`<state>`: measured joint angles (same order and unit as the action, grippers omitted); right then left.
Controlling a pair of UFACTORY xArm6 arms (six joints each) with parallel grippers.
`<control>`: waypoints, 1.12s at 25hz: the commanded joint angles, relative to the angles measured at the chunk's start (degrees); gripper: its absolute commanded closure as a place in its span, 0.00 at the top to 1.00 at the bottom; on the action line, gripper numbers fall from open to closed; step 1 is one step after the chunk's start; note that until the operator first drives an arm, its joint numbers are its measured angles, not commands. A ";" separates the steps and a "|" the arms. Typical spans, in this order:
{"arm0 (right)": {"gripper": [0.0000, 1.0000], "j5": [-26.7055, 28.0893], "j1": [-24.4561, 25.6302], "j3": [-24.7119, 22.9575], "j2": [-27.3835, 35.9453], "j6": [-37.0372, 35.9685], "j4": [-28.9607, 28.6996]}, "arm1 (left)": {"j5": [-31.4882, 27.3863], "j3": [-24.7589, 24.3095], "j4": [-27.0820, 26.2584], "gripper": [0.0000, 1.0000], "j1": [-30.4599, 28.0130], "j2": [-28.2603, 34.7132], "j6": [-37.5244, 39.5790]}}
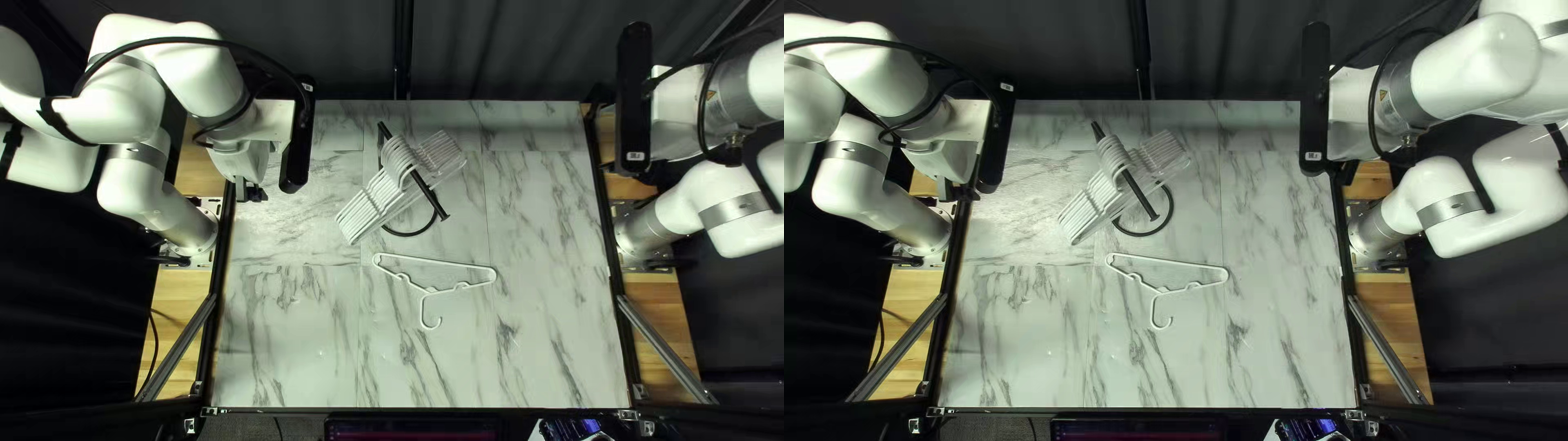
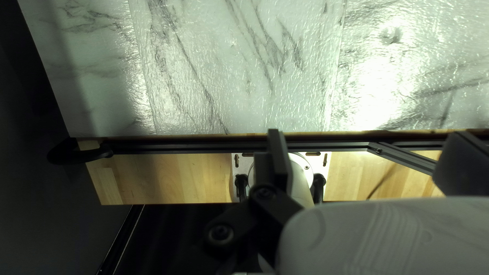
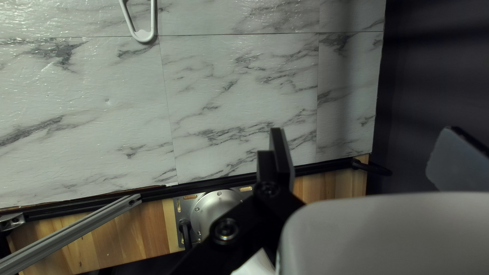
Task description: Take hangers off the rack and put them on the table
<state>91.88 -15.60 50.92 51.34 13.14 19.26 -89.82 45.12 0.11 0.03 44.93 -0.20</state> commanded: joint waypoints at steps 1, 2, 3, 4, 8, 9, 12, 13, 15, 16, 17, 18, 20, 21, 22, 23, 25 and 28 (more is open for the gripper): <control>1.00 0.00 0.00 0.00 0.00 0.00 0.00 | 0.00 0.00 0.00 1.00 0.00 0.00 0.00; 1.00 0.00 0.00 0.00 0.00 0.00 0.00 | 0.00 0.00 0.00 1.00 0.00 0.00 0.00; 1.00 0.00 0.00 0.00 0.00 0.00 0.00 | 0.00 0.00 0.00 1.00 0.00 0.00 0.00; 1.00 0.00 0.00 0.00 0.00 0.00 0.00 | 0.00 0.00 0.00 1.00 0.00 0.00 0.00; 1.00 0.00 0.00 0.00 0.00 0.00 0.00 | 0.00 0.00 0.00 1.00 0.00 0.00 0.00; 1.00 0.00 0.00 0.00 0.00 0.00 0.00 | 0.00 0.00 0.00 1.00 0.00 0.00 0.00; 1.00 0.00 0.00 0.00 0.00 0.00 0.00 | 0.00 0.00 0.00 1.00 0.00 0.00 0.00; 1.00 0.00 0.00 0.00 0.00 0.00 0.00 | 0.00 0.00 0.00 1.00 0.00 0.00 0.00; 1.00 0.00 0.00 0.00 0.00 0.00 0.00 | 0.00 0.00 0.00 1.00 0.00 0.00 0.00; 1.00 0.00 0.00 0.00 0.00 0.00 0.00 | 0.00 0.00 0.00 1.00 0.00 0.00 0.00; 1.00 0.00 0.00 0.00 0.00 0.00 0.00 | 0.00 0.00 0.00 1.00 0.00 0.00 0.00; 1.00 0.00 0.00 0.00 0.00 0.00 0.00 | 0.14 -0.16 -0.81 1.00 -0.34 -0.24 0.46; 1.00 0.00 0.00 0.00 0.00 0.00 0.00 | 0.63 0.02 -1.02 1.00 -2.13 -1.37 2.27; 1.00 0.00 0.00 0.00 0.00 0.00 0.00 | 0.93 0.09 -1.12 1.00 -3.46 -1.82 4.05; 1.00 0.00 0.00 0.00 0.00 0.00 0.00 | 1.12 0.07 -1.08 1.00 -4.37 -1.93 5.34; 1.00 0.00 0.00 0.00 0.00 0.00 0.00 | 1.65 -0.03 -0.87 1.00 -6.54 -2.06 8.50; 1.00 0.00 0.00 0.00 0.00 0.00 0.00 | 2.82 -0.24 -0.25 1.00 -10.05 -2.32 14.02; 1.00 0.00 0.00 0.00 0.00 0.00 0.00 | 5.99 0.01 1.14 1.00 -14.86 -4.56 21.96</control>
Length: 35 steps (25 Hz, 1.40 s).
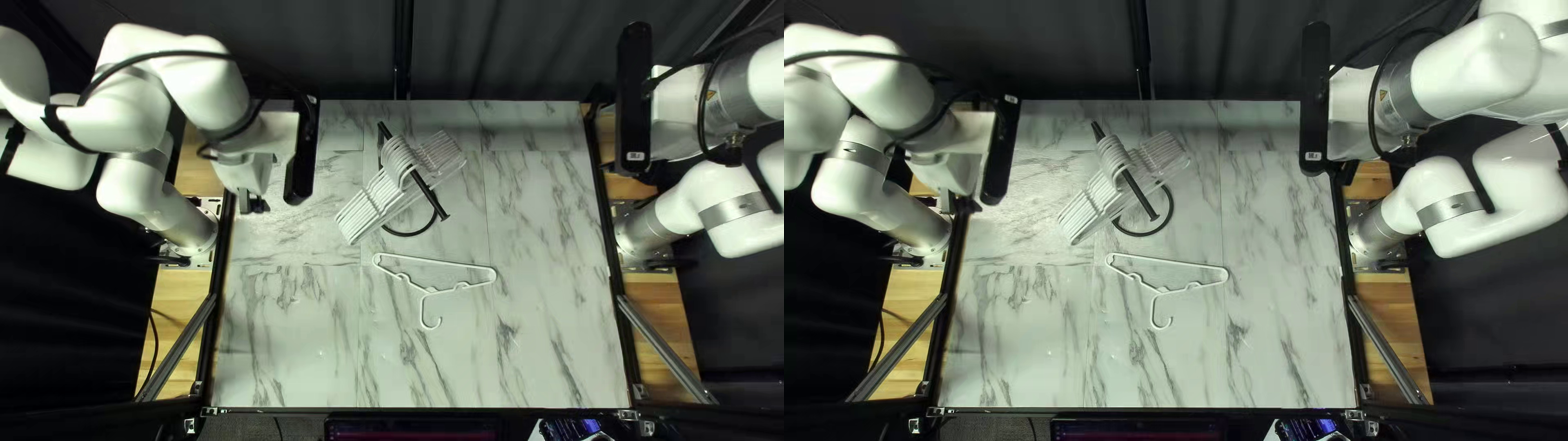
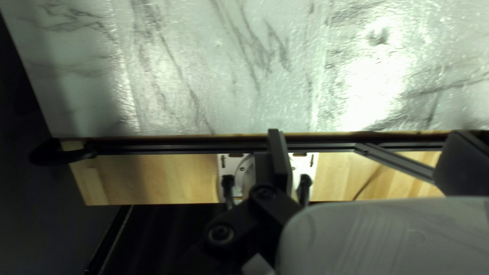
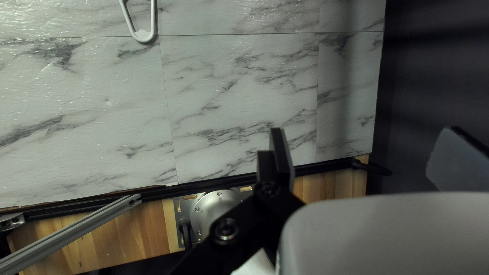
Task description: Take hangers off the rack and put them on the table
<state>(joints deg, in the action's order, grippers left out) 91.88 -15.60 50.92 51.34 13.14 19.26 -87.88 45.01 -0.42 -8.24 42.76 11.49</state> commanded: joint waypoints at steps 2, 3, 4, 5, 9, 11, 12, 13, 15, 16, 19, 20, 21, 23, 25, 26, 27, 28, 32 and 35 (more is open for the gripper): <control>1.00 0.00 0.00 0.00 0.00 0.00 0.00 | 6.63 1.32 2.98 1.00 -9.73 -6.18 15.37; 1.00 0.00 0.00 0.00 0.00 0.00 0.00 | 7.50 2.19 3.74 1.00 -11.16 -8.33 17.78; 1.00 0.00 0.00 0.00 0.00 0.00 0.00 | 8.03 2.96 4.42 1.00 -12.29 -10.07 19.58; 1.00 0.00 0.00 0.00 0.00 0.00 0.00 | 8.86 4.59 5.89 1.00 -14.58 -13.58 23.20; 1.00 0.00 0.00 0.00 0.00 0.00 0.00 | 8.75 10.81 9.73 1.00 -20.41 -23.77 32.66; 1.00 0.00 0.00 0.00 0.00 0.00 0.00 | 5.64 15.59 11.95 1.00 -22.83 -29.52 39.28; 1.00 0.00 0.00 0.00 0.00 0.00 0.00 | 4.44 16.74 12.47 1.00 -23.20 -30.74 41.12; 1.00 0.00 0.00 0.00 0.00 0.00 0.00 | 1.15 18.73 13.56 1.00 -23.86 -32.71 44.68; 1.00 0.00 0.00 0.00 0.00 0.00 0.00 | -0.18 19.48 13.94 1.00 -24.12 -33.45 45.96; 1.00 0.00 0.00 0.00 0.00 0.00 0.00 | -0.18 19.48 13.94 1.00 -24.12 -33.45 45.96; 1.00 0.00 0.00 0.00 0.00 0.00 0.00 | -0.18 19.48 13.94 1.00 -24.12 -33.45 45.96; 1.00 0.00 0.00 0.00 0.00 0.00 0.00 | -0.18 19.48 13.94 1.00 -24.12 -33.45 45.96; 1.00 0.00 0.00 0.00 0.00 0.00 0.00 | -0.18 19.48 13.94 1.00 -24.12 -33.45 45.96; 1.00 0.00 0.00 0.00 0.00 0.00 0.00 | -0.18 19.48 13.94 1.00 -24.12 -33.45 45.96; 1.00 0.00 0.00 0.00 0.00 0.00 0.00 | 1.09 18.35 15.48 1.00 -23.98 -31.99 48.51; 1.00 0.00 0.00 0.00 0.00 0.00 0.00 | 1.38 18.25 17.01 1.00 -24.14 -31.57 50.41; 1.00 0.00 0.00 0.00 0.00 0.00 0.00 | 1.55 18.54 18.56 1.00 -24.51 -31.68 52.41; 1.00 0.00 0.00 0.00 0.00 0.00 0.00 | 1.68 19.04 20.01 1.00 -24.92 -32.13 54.46; 1.00 0.00 0.00 0.00 0.00 0.00 0.00 | 3.04 22.13 23.35 1.00 -25.39 -35.42 62.03; 1.00 0.00 0.00 0.00 0.00 0.00 0.00 | 3.50 22.70 23.62 1.00 -23.91 -36.98 64.02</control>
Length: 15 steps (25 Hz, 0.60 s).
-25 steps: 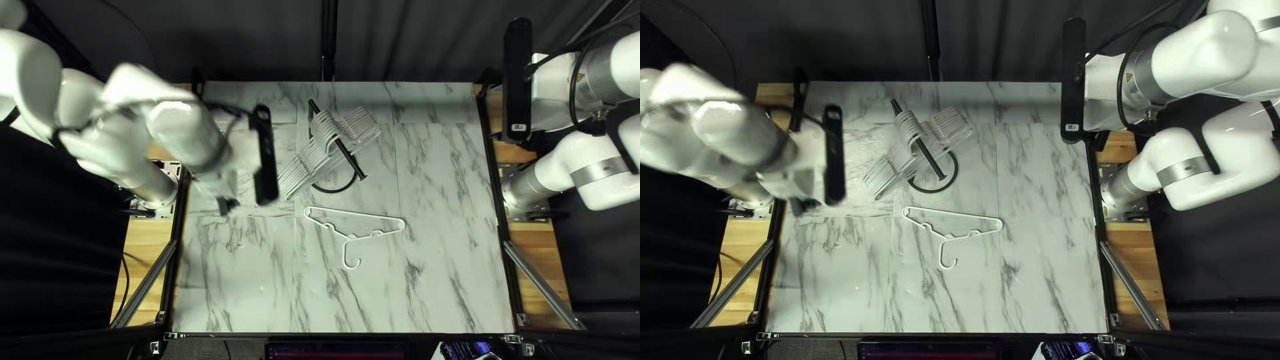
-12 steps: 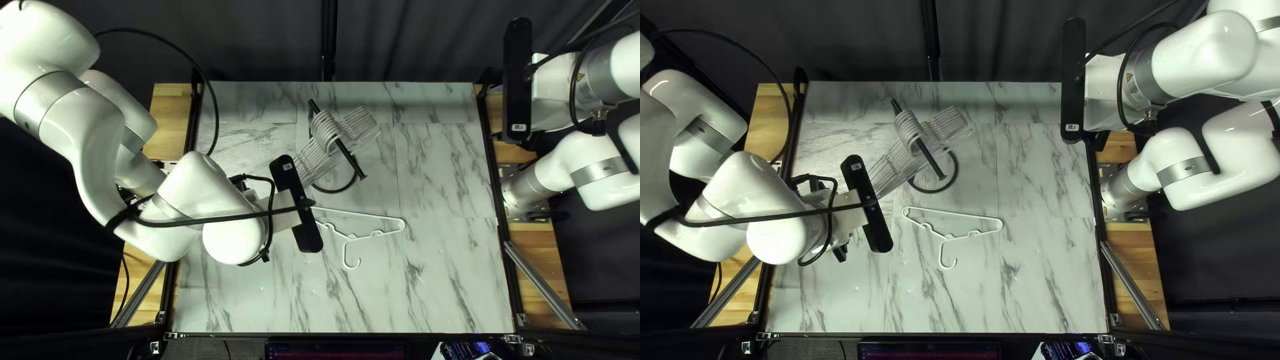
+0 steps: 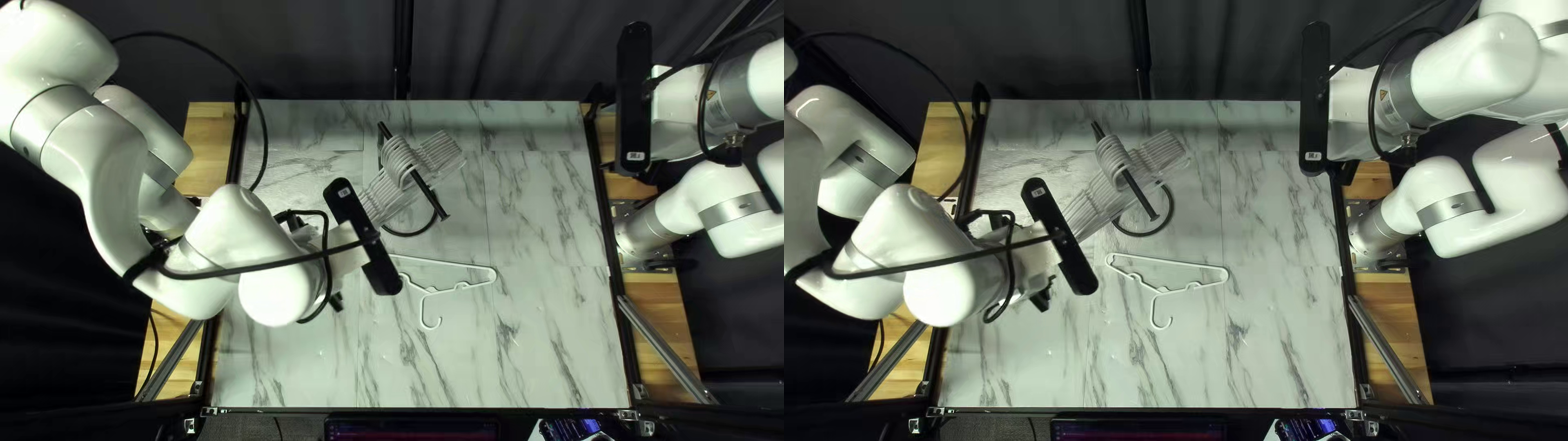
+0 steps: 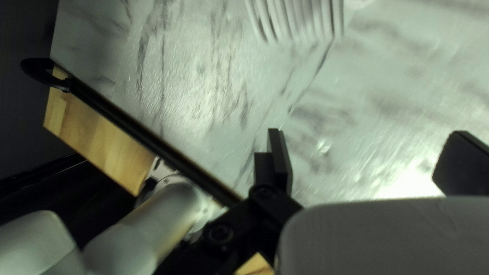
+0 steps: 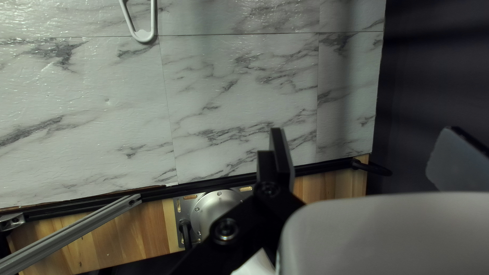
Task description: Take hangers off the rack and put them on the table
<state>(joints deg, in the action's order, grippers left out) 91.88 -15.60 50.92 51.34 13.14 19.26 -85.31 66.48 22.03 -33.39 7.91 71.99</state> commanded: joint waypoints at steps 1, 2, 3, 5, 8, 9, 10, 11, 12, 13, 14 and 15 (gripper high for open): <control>1.00 0.00 0.00 0.00 0.00 0.00 0.00 | 0.93 1.23 1.17 1.00 1.24 -2.13 3.53; 1.00 0.00 0.00 0.00 0.00 0.00 0.00 | 0.93 1.23 1.17 1.00 1.24 -2.13 3.53; 1.00 0.00 0.00 0.00 0.00 0.00 0.00 | 0.93 1.23 1.17 1.00 1.24 -2.13 3.53; 1.00 0.00 0.00 0.00 0.00 0.00 0.00 | 0.93 1.23 1.17 1.00 1.24 -2.13 3.53; 1.00 0.00 0.00 0.00 0.00 0.00 0.00 | 0.93 1.23 1.17 1.00 1.24 -2.13 3.53; 1.00 0.00 0.00 0.00 0.00 0.00 0.00 | 0.93 1.23 1.17 1.00 1.24 -2.13 3.53; 1.00 0.00 0.00 0.00 0.00 0.00 0.00 | 0.93 1.23 1.17 1.00 1.24 -2.13 3.53; 1.00 0.00 0.00 0.00 0.00 0.00 0.00 | 2.42 0.03 1.11 1.00 1.53 -1.85 3.37; 1.00 0.00 0.00 0.00 0.00 0.00 0.00 | 4.50 -1.37 1.87 1.00 2.05 -1.66 2.74; 1.00 0.00 0.00 0.00 0.00 0.00 0.00 | 6.54 -2.90 2.69 1.00 2.33 -1.13 2.33; 1.00 0.00 0.00 0.00 0.00 0.00 0.00 | 9.21 -5.05 3.30 1.00 2.69 0.00 1.67; 1.00 0.00 0.00 0.00 0.00 0.00 0.00 | 13.51 -9.13 3.79 1.00 3.54 2.32 -0.37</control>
<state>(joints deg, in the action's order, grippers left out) 91.88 -15.60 50.92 51.34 13.14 19.26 -79.88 64.20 24.11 -31.32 6.67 74.61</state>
